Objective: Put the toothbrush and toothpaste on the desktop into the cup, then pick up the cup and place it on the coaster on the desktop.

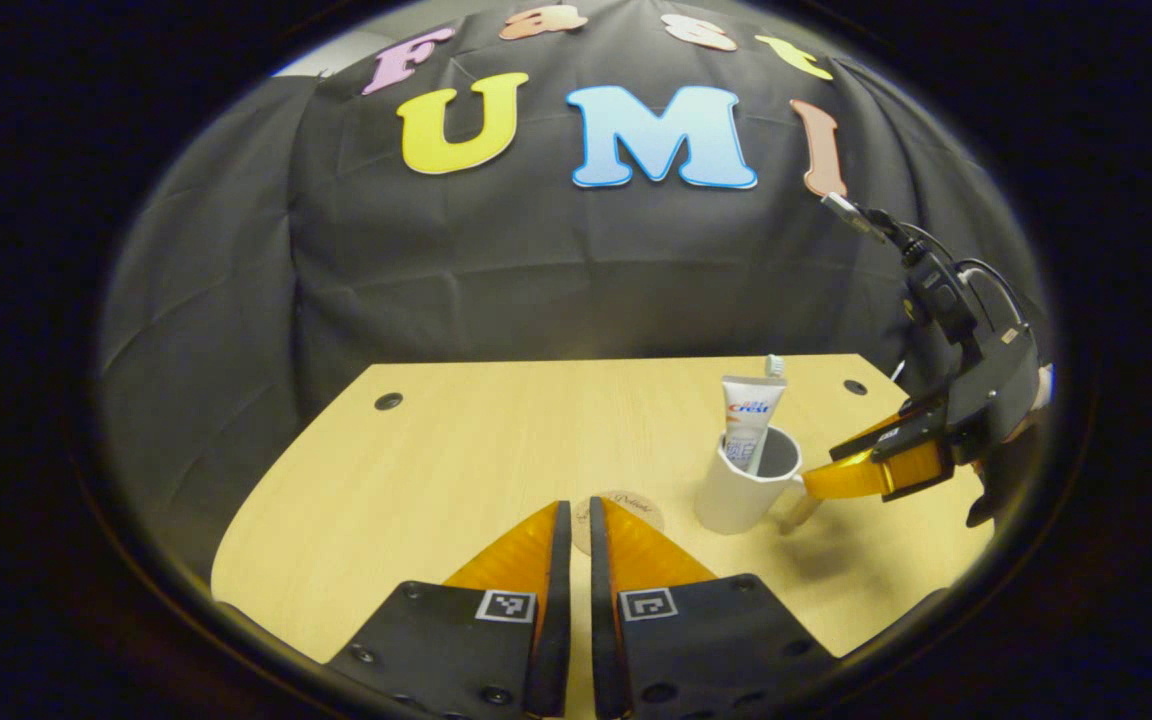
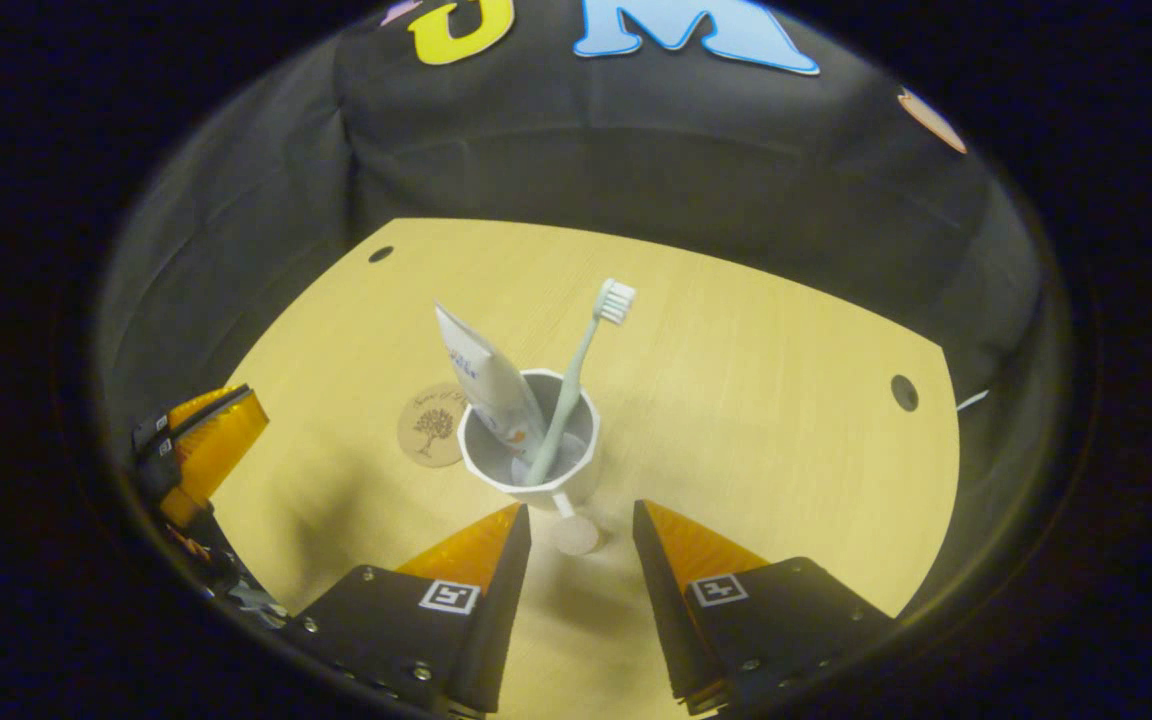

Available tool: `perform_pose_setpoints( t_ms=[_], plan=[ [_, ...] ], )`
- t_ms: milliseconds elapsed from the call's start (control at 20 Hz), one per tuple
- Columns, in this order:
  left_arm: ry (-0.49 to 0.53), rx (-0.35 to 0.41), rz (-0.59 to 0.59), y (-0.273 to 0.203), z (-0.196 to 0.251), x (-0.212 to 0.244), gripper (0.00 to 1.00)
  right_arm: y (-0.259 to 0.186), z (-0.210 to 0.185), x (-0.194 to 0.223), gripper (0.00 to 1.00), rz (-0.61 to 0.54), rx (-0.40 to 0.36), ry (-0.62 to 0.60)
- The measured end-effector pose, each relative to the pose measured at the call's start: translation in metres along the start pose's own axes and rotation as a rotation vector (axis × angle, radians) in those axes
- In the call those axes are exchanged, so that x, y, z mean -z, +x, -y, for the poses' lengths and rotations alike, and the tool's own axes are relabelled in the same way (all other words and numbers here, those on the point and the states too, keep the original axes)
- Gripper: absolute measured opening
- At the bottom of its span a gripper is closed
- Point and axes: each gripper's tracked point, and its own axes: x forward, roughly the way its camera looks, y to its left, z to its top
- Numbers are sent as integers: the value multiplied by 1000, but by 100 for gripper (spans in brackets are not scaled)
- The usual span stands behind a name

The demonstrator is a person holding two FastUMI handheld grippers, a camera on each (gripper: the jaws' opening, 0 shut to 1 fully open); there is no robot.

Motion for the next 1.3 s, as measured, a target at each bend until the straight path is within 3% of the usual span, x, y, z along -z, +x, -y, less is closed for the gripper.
perform_pose_setpoints(
  t_ms=[100, 150, 400, 600, 950, 1050, 1300],
  plan=[
    [-9, -17, -12, 0, -8, 4, 16, 6, -1, 3, 61, -39, -10, -34],
    [-13, -26, -15, -2, -12, 5, 17, 9, -2, 4, 56, -56, -14, -51],
    [-28, -64, -31, -4, -30, 11, 17, 27, -5, 8, 65, -123, -27, -131],
    [-38, -99, -42, -8, -46, 17, 17, 41, -7, 14, 58, -184, -40, -155],
    [-70, -145, -63, -11, -67, 29, 17, 54, -5, 21, 54, -230, -38, -171],
    [-77, -146, -65, -10, -65, 29, 17, 58, -6, 24, 30, -238, -43, -157],
    [-84, -138, -69, -7, -58, 30, 17, 55, -7, 24, 26, -228, -32, -152]
  ],
)
